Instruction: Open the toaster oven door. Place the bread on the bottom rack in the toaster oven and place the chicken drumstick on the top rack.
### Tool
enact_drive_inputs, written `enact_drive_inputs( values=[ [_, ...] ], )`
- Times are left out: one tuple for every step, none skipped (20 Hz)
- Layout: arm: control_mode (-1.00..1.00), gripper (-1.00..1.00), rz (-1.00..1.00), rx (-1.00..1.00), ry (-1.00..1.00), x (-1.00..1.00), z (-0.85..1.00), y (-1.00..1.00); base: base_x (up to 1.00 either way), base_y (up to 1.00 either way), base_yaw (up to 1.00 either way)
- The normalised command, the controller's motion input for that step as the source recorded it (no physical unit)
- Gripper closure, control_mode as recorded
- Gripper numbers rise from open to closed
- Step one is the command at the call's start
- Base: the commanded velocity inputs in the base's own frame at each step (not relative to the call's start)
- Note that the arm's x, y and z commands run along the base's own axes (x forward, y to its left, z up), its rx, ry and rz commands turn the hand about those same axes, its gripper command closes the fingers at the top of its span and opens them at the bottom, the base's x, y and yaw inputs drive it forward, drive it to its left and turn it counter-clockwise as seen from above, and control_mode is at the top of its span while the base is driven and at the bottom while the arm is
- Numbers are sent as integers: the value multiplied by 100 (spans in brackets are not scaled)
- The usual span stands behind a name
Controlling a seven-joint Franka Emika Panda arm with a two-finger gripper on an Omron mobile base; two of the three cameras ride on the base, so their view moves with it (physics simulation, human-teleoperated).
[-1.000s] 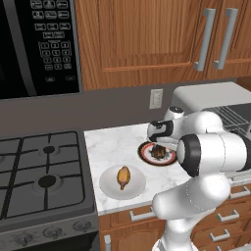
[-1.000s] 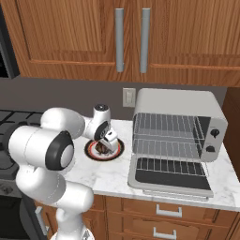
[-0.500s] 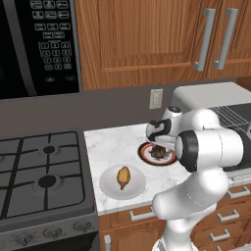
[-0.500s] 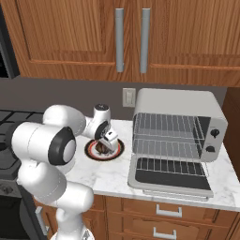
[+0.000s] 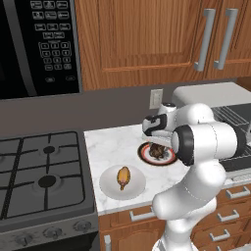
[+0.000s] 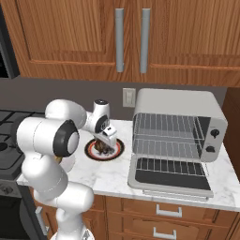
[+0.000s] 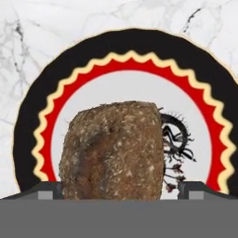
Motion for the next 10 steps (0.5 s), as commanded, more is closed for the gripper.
enact_drive_inputs(
  values=[
    [-100,-100,3,0,10,0,-40,13,0,0,0],
    [-100,-100,5,0,7,0,-37,16,0,0,0],
    [-100,-100,6,0,4,0,-32,16,0,0,0],
    [-100,-100,7,0,4,0,-31,16,0,0,0],
    [-100,-100,7,0,6,0,-35,15,0,0,0],
    [-100,-100,7,0,5,0,-33,13,0,0,0],
    [-100,-100,7,0,7,0,-37,12,0,0,0],
    [-100,-100,8,0,5,0,-39,12,0,0,0],
    [-100,-100,9,0,6,0,-44,13,0,0,0],
    [-100,-100,8,0,7,0,-47,14,0,0,0]
  ],
)
